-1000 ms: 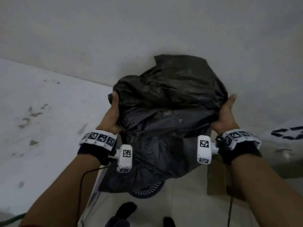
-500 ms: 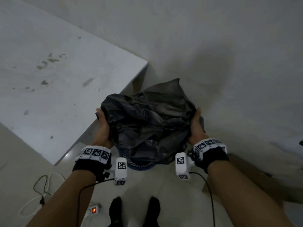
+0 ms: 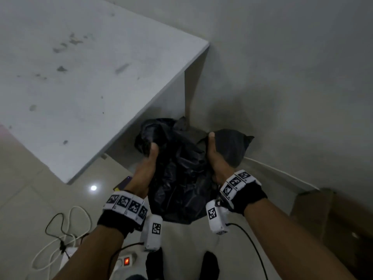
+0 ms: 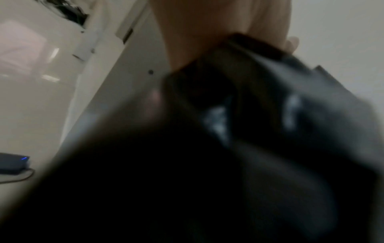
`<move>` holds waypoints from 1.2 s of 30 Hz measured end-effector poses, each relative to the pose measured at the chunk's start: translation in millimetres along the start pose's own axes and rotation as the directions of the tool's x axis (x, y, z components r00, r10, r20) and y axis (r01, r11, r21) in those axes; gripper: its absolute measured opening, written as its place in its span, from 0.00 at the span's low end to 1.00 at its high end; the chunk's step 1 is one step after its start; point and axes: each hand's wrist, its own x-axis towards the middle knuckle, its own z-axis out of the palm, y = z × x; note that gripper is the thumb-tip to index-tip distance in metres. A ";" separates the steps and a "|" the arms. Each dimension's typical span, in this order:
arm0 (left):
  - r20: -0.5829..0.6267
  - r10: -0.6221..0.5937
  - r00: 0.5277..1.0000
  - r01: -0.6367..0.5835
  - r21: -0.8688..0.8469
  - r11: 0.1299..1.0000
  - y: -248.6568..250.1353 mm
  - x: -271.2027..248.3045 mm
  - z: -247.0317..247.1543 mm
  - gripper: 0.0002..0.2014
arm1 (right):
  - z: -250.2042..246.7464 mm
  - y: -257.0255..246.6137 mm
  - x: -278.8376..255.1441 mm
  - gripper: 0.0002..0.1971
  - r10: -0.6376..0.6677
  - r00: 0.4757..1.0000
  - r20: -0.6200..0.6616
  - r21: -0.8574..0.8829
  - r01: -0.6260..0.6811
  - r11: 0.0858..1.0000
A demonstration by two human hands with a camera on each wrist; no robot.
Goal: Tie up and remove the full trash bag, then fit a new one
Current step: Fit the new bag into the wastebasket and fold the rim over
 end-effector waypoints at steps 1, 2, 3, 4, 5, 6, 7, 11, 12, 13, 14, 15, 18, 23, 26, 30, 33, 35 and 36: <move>0.043 0.047 0.998 -0.048 0.029 0.998 -10.9 9.4 6.6 0.52 | -0.9 12.0 13.9 0.37 -0.010 0.999 0.031 -0.004 0.010 1.000; 0.094 0.080 0.992 -0.086 0.059 0.995 -24.1 22.5 14.1 0.46 | -2.4 24.0 29.5 0.38 -0.024 0.998 0.054 0.004 0.024 1.000; 0.157 0.113 0.981 -0.128 0.090 0.988 -36.1 33.5 25.3 0.38 | -4.1 37.4 46.7 0.38 -0.037 0.997 0.067 0.003 0.037 0.999; 0.220 0.137 0.966 -0.167 0.128 0.978 -49.9 46.3 36.4 0.29 | -5.7 52.4 63.6 0.36 -0.052 0.996 0.079 0.003 0.052 0.999; 0.252 0.169 0.953 -0.215 0.169 0.962 -63.7 60.7 46.3 0.21 | -8.4 66.8 81.4 0.32 -0.064 0.995 0.083 0.008 0.063 0.998; 0.254 0.194 0.948 -0.250 0.213 0.945 -78.3 77.3 55.1 0.17 | -10.7 80.0 95.7 0.29 -0.074 0.994 0.078 0.019 0.073 0.997; 0.237 0.212 0.948 -0.271 0.255 0.928 -91.6 93.8 62.7 0.17 | -14.2 91.3 108.4 0.26 -0.089 0.994 0.066 0.029 0.087 0.996; 0.236 0.300 0.924 -0.371 0.377 0.849 -138.7 154.8 76.4 0.26 | -40.8 124.7 153.6 0.34 -0.144 0.989 -0.012 -0.107 0.142 0.984; 0.266 0.310 0.913 -0.395 0.378 0.837 -149.1 169.4 78.2 0.27 | -48.2 129.2 161.0 0.37 -0.164 0.986 -0.018 -0.180 0.158 0.971; 0.291 0.323 0.901 -0.419 0.385 0.823 -158.2 183.2 80.1 0.27 | -56.7 133.2 170.2 0.41 -0.195 0.981 -0.022 -0.270 0.182 0.946; 0.302 0.327 0.896 -0.432 0.416 0.800 -166.9 196.6 81.2 0.27 | -64.6 137.2 178.9 0.44 -0.245 0.969 -0.025 -0.371 0.219 0.902; 0.307 0.324 0.895 -0.437 0.451 0.778 -173.2 206.9 81.7 0.28 | -72.7 141.4 184.7 0.45 -0.323 0.945 -0.038 -0.483 0.266 0.834; 0.286 0.277 0.917 -0.391 0.516 0.762 -182.3 224.0 76.8 0.26 | -102.0 150.9 210.2 0.35 -0.646 0.748 -0.152 -0.710 0.372 0.598; 0.185 0.280 0.942 -0.335 0.564 0.755 -170.2 211.5 55.2 0.22 | -137.6 175.1 248.8 0.49 -0.539 0.808 -0.240 -0.883 0.049 0.466; 0.183 0.306 0.934 -0.355 0.562 0.747 -160.8 193.8 41.8 0.24 | -137.8 190.8 251.4 0.39 -0.570 0.791 -0.224 -0.944 -0.031 0.328; 0.130 0.406 0.904 -0.395 0.613 0.684 -149.0 183.0 24.0 0.25 | -110.6 194.7 225.7 0.17 -0.864 0.489 -0.124 -0.980 0.076 0.183; 0.072 0.435 0.898 -0.377 0.636 0.673 -137.0 179.2 3.9 0.27 | -80.4 189.0 206.3 0.13 -0.905 0.425 0.024 -0.985 0.165 0.052; 0.050 0.435 0.899 -0.352 0.675 0.648 -131.2 173.5 -8.2 0.29 | -64.7 190.1 198.6 0.12 -0.905 0.415 0.092 -0.973 0.230 0.007; 0.047 0.430 0.901 -0.341 0.690 0.639 -129.9 172.0 -14.3 0.29 | -58.2 191.6 196.3 0.10 -0.913 0.384 0.135 -0.958 0.287 -0.021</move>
